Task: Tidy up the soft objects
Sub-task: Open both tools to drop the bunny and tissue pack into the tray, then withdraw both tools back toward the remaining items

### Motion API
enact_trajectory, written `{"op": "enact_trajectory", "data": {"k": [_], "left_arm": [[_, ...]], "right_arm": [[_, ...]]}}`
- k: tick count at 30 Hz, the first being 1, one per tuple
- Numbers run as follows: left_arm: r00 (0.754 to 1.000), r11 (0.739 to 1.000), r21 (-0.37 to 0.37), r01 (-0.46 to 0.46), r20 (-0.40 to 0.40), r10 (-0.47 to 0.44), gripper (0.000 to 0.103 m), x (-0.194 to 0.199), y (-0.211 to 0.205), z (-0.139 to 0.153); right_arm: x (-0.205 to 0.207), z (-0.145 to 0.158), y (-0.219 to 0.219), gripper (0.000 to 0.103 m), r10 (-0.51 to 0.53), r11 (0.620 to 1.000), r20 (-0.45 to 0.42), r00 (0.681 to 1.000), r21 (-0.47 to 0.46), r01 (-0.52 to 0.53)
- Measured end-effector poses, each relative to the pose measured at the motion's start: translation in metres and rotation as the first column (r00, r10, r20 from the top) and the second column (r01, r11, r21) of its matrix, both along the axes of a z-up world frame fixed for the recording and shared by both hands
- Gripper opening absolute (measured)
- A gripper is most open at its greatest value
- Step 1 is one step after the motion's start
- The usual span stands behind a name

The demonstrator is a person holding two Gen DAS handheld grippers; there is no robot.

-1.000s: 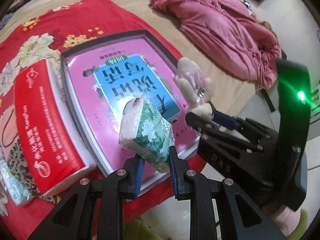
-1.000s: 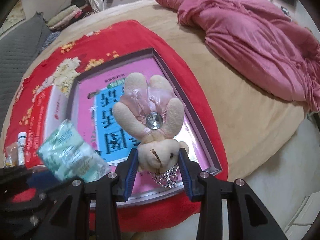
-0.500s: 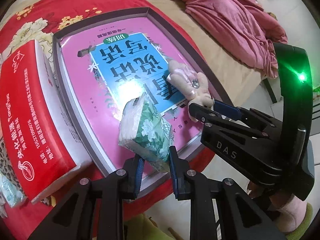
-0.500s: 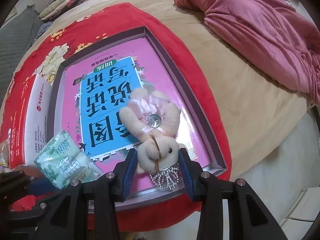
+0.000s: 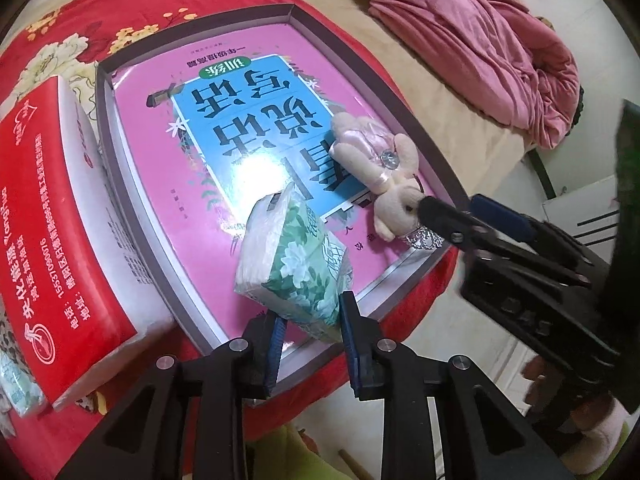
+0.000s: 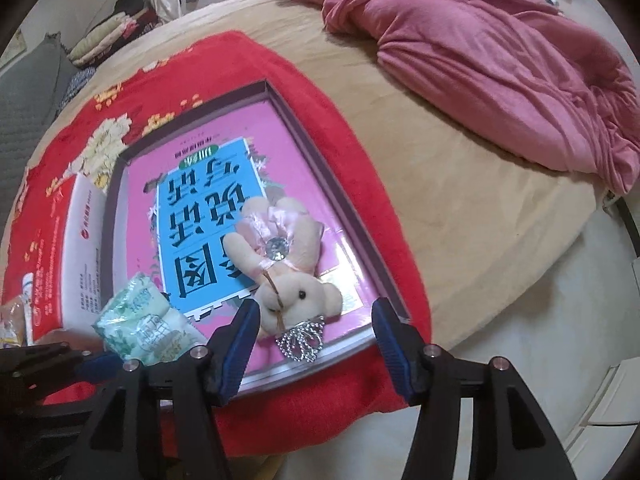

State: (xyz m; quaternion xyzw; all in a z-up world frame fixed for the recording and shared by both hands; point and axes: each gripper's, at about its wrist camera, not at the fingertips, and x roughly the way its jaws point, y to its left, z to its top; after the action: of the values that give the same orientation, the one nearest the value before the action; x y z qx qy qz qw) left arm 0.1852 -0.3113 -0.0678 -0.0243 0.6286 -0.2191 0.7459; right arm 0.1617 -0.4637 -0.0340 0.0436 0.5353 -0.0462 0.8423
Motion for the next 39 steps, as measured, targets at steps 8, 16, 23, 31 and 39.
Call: {"op": "enact_trajectory", "data": {"k": [8, 16, 23, 31, 39], "left_arm": [[1.000, 1.000, 0.023, -0.014, 0.007, 0.014, 0.052, 0.002, -0.002, -0.002], [0.999, 1.000, 0.007, -0.009, 0.035, 0.008, 0.058, -0.003, 0.006, 0.009], [0.997, 1.000, -0.007, -0.020, 0.070, 0.021, 0.069, -0.013, 0.018, 0.028], [0.993, 0.999, -0.043, -0.023, 0.112, 0.027, 0.075, -0.033, 0.036, 0.052], [0.988, 0.994, -0.086, -0.067, 0.135, 0.078, 0.077, -0.055, 0.067, 0.071]], "right_arm": [[-0.009, 0.028, -0.005, 0.058, -0.016, 1.000, 0.060, 0.998, -0.005, 0.016], [-0.014, 0.041, -0.002, 0.058, -0.025, 0.999, 0.088, 0.996, -0.019, 0.027], [-0.018, 0.050, 0.004, 0.058, -0.024, 0.999, 0.107, 0.994, -0.041, 0.029], [-0.026, 0.058, 0.016, 0.064, -0.014, 0.997, 0.129, 0.992, -0.068, 0.023], [-0.034, 0.067, 0.039, 0.065, 0.010, 0.995, 0.150, 0.989, -0.097, 0.005]]}}
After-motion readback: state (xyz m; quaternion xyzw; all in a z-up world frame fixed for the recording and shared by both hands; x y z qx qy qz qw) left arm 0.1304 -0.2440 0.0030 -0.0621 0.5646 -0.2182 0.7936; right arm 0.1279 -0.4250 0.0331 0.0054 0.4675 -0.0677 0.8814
